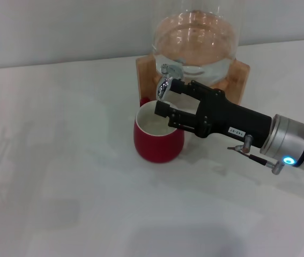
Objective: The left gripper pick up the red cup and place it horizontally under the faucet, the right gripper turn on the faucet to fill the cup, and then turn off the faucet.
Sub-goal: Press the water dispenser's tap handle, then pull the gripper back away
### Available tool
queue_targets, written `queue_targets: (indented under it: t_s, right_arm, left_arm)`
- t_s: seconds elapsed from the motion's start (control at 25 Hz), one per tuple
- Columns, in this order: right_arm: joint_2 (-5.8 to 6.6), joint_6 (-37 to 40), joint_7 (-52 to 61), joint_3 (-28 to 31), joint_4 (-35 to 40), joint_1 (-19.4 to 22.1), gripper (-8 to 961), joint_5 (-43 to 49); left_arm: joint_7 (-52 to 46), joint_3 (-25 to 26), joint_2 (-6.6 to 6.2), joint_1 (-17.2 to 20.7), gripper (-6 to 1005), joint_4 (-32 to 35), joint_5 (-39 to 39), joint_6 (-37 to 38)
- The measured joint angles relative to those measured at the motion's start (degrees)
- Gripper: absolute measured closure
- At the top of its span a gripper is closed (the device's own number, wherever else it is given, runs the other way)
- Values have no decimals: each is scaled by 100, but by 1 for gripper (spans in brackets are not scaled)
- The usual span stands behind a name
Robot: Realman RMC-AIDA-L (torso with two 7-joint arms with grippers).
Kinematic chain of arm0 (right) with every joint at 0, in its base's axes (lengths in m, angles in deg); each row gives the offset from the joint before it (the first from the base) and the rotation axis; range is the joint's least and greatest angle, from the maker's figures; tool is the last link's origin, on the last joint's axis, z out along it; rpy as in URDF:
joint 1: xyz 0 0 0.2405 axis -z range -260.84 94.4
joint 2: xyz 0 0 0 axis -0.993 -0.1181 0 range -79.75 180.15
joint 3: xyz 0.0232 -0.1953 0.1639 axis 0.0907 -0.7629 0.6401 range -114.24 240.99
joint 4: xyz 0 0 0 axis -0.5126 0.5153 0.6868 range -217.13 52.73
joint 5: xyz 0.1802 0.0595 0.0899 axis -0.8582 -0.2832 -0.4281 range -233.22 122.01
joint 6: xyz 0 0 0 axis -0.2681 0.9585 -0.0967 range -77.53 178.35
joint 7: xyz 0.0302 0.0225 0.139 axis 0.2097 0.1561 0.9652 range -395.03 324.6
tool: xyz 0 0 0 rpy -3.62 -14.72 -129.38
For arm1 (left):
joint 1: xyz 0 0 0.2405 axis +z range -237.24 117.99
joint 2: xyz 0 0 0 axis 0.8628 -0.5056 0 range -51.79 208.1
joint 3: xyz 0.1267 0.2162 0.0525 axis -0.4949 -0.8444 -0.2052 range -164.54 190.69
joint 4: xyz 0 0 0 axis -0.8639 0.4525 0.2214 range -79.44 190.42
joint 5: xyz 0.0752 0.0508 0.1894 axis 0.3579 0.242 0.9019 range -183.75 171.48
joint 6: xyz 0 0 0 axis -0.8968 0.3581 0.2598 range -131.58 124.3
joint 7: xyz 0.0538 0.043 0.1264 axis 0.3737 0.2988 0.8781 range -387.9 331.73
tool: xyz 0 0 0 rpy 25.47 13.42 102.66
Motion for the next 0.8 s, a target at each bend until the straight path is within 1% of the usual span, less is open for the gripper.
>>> queue_targets:
  t_s: [0.8]
  right_arm:
    - [17, -11, -11, 66, 5, 103, 126, -89]
  left_arm:
    - [0, -5, 3, 2, 130, -1, 2, 7]
